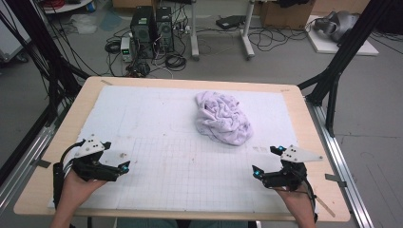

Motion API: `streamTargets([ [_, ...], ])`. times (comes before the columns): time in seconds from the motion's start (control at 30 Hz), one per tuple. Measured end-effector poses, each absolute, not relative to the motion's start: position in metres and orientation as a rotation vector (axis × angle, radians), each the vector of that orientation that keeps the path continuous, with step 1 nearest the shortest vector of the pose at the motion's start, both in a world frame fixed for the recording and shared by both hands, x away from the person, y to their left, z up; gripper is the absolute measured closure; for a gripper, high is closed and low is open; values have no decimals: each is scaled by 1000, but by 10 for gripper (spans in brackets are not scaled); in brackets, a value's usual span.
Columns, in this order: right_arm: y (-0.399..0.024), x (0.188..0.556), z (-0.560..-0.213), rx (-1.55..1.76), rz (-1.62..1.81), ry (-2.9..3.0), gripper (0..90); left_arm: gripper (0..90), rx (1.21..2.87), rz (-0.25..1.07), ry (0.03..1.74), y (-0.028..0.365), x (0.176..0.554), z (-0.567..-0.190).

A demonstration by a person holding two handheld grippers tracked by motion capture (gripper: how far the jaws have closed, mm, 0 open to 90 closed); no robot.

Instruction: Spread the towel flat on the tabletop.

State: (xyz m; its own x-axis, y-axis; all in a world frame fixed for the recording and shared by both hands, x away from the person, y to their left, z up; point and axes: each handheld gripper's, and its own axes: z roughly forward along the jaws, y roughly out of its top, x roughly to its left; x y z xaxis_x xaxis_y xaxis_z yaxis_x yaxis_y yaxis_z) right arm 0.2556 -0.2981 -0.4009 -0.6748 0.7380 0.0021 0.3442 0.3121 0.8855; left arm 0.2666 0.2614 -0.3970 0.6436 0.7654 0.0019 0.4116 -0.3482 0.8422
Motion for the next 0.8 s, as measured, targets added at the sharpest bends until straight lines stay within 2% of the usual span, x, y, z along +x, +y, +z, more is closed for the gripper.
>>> streamTargets([
  [0.8,-290,272,-393,940,1323,2201,33,18,2009,494,896,252,271,-389],
])
